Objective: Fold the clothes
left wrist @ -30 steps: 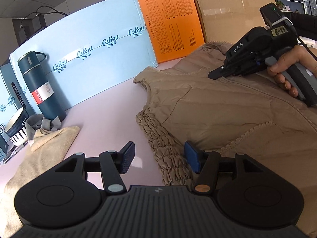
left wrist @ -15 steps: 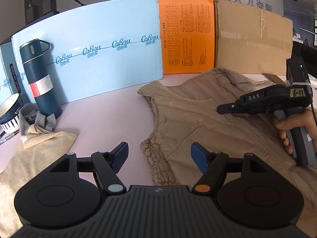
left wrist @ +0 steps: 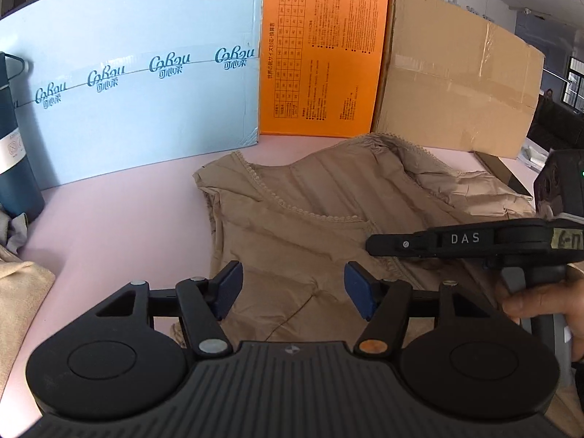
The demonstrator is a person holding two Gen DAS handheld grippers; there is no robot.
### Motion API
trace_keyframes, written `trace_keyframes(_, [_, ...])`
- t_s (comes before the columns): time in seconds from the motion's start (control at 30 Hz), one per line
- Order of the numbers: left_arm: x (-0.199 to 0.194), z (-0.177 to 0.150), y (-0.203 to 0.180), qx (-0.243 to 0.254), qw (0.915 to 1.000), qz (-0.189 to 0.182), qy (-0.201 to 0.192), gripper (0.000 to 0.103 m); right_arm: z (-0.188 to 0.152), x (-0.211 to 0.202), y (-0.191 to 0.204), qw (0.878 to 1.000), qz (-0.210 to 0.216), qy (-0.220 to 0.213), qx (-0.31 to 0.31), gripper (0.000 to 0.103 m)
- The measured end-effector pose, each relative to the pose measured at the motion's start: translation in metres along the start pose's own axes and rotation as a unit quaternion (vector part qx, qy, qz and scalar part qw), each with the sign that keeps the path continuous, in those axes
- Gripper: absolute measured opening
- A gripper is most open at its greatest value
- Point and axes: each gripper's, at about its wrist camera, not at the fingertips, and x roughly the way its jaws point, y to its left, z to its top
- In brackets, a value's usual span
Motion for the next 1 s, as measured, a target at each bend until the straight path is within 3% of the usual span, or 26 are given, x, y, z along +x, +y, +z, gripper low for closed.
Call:
trace_keyframes(0.17, [0.042, 0.002, 0.006, -0.041, 0.9965, -0.051, 0.051, 0.058, 0.0, 0.0, 0.0, 1.0, 0.002, 0.001, 0.001, 0.004])
trace_keyframes(0.3, [0.044, -0.018, -0.012, 0.036, 0.9984, -0.044, 0.006, 0.075, 0.0, -0.001, -0.001, 1.0, 0.002, 0.001, 0.006, 0.004])
trace_keyframes(0.37, [0.044, -0.021, -0.026, 0.071, 0.9973, -0.019, 0.002, 0.077, 0.0, -0.002, -0.002, 1.0, 0.004, 0.0, 0.007, 0.005])
trace_keyframes(0.43, [0.043, -0.022, -0.028, 0.075, 0.997, -0.016, 0.001, 0.078, 0.0, -0.004, -0.002, 1.0, 0.007, -0.005, 0.01, 0.009])
trace_keyframes(0.57, [0.043, -0.022, -0.021, 0.058, 0.9978, -0.031, 0.002, 0.082, 0.001, -0.014, 0.002, 0.999, 0.009, -0.044, 0.0, 0.034])
trace_keyframes(0.67, [0.044, -0.022, -0.021, 0.058, 0.9978, -0.031, 0.001, 0.083, 0.007, -0.018, 0.007, 0.997, 0.027, -0.071, -0.011, 0.041])
trace_keyframes(0.83, [0.043, -0.022, -0.021, 0.057, 0.9977, -0.036, 0.0, 0.087, 0.044, 0.004, 0.023, 0.998, 0.05, -0.033, -0.03, 0.056])
trace_keyframes(1.0, [0.043, -0.022, -0.02, 0.056, 0.9977, -0.038, 0.0, 0.089, 0.097, 0.067, 0.031, 0.996, 0.087, 0.011, -0.018, 0.065])
